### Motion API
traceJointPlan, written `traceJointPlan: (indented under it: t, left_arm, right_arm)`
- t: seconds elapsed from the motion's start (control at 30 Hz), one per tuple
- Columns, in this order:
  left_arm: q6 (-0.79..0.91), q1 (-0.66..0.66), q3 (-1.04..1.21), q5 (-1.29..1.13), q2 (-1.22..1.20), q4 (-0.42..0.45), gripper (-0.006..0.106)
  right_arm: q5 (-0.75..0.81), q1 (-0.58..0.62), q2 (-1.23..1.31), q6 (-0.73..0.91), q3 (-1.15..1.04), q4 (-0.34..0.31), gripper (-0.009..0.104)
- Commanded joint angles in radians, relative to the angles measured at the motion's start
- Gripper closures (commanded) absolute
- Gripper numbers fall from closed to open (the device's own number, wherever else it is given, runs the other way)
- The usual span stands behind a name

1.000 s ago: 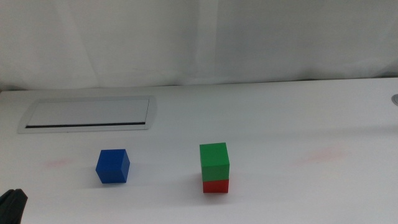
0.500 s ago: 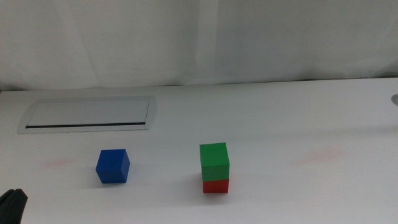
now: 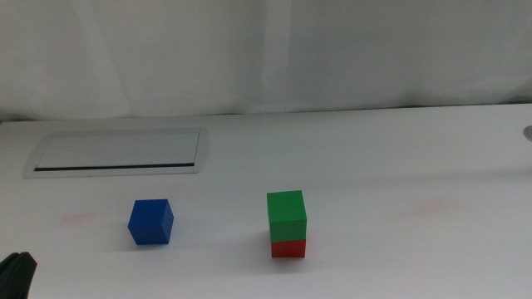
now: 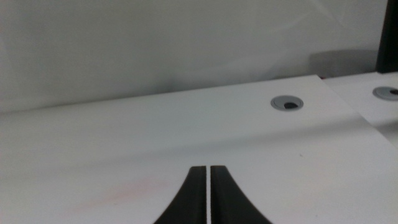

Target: Stack red cubes first, then green, then blue cubes in a specific spot.

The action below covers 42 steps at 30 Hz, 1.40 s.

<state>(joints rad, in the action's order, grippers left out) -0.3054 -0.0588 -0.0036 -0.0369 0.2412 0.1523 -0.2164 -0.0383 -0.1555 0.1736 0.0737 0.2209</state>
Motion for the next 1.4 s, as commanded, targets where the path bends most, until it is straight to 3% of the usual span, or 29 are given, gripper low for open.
traceJointPlan:
  t: [0.0,0.27,0.5,0.73,0.8,1.2,1.37]
  left_arm:
    - [-0.017,0.0,0.039,0.012,-0.007,-0.004,0.103]
    - [-0.055,0.0,0.039,0.091,-0.007,-0.004,0.103]
    - [-0.318,0.0,0.0,0.13,-0.007,-0.01,0.103]
    - [-0.308,0.0,-0.157,0.064,-0.007,0.13,0.103]
    - [-0.308,0.0,-0.219,0.009,0.001,0.13,0.103]
    - [-0.115,0.0,-0.557,-0.417,0.263,0.12,0.103]
    - [0.044,0.0,-0.707,-0.629,0.443,-0.014,0.103]
  right_arm:
    - [0.084,0.0,0.001,0.01,-0.052,0.0,0.097]
    - [0.132,0.0,0.001,0.01,-0.11,0.008,0.097]
    - [0.156,0.0,0.001,0.01,-0.11,0.008,0.097]
    - [0.158,0.0,0.001,0.01,-0.11,0.008,0.097]
    - [0.16,0.0,0.001,0.01,-0.11,0.008,0.097]
    - [0.164,0.0,0.001,0.01,-0.11,0.008,0.097]
    - [0.164,0.0,0.001,0.01,-0.11,0.008,0.097]
